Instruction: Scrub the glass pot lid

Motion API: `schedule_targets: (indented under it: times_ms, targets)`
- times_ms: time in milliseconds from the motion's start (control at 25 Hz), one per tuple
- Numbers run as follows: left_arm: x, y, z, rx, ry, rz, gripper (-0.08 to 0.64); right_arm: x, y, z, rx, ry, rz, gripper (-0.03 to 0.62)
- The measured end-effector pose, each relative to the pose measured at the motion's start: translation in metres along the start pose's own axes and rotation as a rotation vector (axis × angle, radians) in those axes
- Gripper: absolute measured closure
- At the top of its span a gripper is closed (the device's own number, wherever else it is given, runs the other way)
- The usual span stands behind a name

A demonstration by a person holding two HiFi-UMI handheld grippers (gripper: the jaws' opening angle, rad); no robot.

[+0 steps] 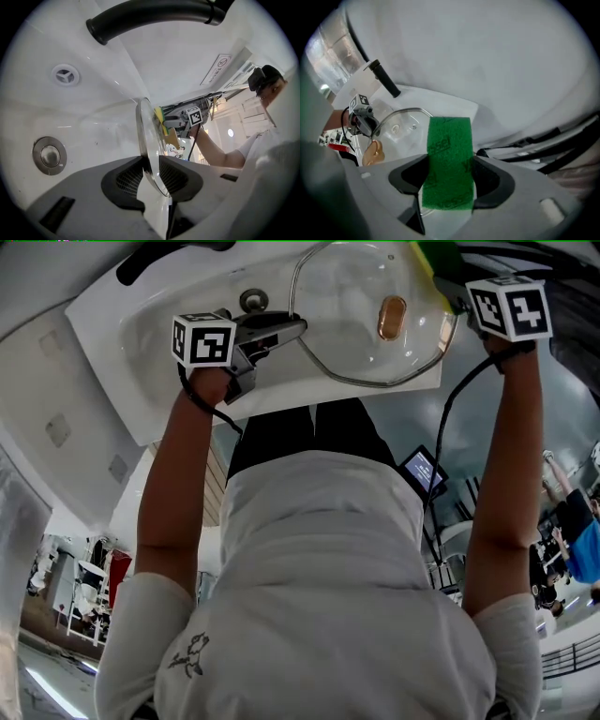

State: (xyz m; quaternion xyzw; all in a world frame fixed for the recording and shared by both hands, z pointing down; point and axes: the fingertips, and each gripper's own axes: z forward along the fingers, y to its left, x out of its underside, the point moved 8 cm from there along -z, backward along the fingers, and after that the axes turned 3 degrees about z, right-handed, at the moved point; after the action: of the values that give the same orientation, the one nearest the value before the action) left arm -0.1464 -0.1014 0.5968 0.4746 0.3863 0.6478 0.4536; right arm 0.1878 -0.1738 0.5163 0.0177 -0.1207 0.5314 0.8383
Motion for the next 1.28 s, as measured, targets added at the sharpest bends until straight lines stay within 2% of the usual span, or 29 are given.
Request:
schedule_targets:
  times_ms: [160,240,320,560,640,720,800,1080,1280]
  targets:
    - [0.0,-0.001,-0.001,-0.002,-0.011,-0.004,0.453,0.033,-0.031,-0.005,0.066,0.043,0.095,0.302]
    - [0.0,-0.001,-0.001,0.001,-0.013,-0.007,0.453,0.031,-0.031,-0.008,0.101,0.057,0.088,0.302]
    - [0.0,-0.001,-0.001,0.003,-0.013,-0.006,0.453,0.011,-0.017,-0.011,0.125,0.045,0.012,0.301]
    - [0.0,0.0,-0.001,0.001,-0.022,-0.002,0.453,-0.084,0.088,-0.001,0.025,-0.1,-0.287,0.301]
    - [0.0,0.0,-0.002,-0.002,-0.026,-0.004,0.451,-0.1,0.127,0.014,-0.005,-0.096,-0.376,0.301]
    - [-0.001,0.001,-0.003,-0.006,-0.03,-0.006,0.453,-0.101,0.15,0.028,0.017,-0.037,-0.425,0.299]
    - [-0.001,0.0,-0.004,-0.016,-0.035,-0.008,0.453,-0.098,0.162,0.032,0.046,0.0,-0.422,0.299]
    - [0.001,0.002,-0.006,-0.008,-0.063,-0.033,0.453,-0.068,0.201,0.026,-0.039,-0.056,-0.374,0.301]
    - [0.002,0.004,-0.004,-0.016,-0.065,-0.031,0.454,-0.034,0.228,0.024,-0.042,-0.061,-0.373,0.302]
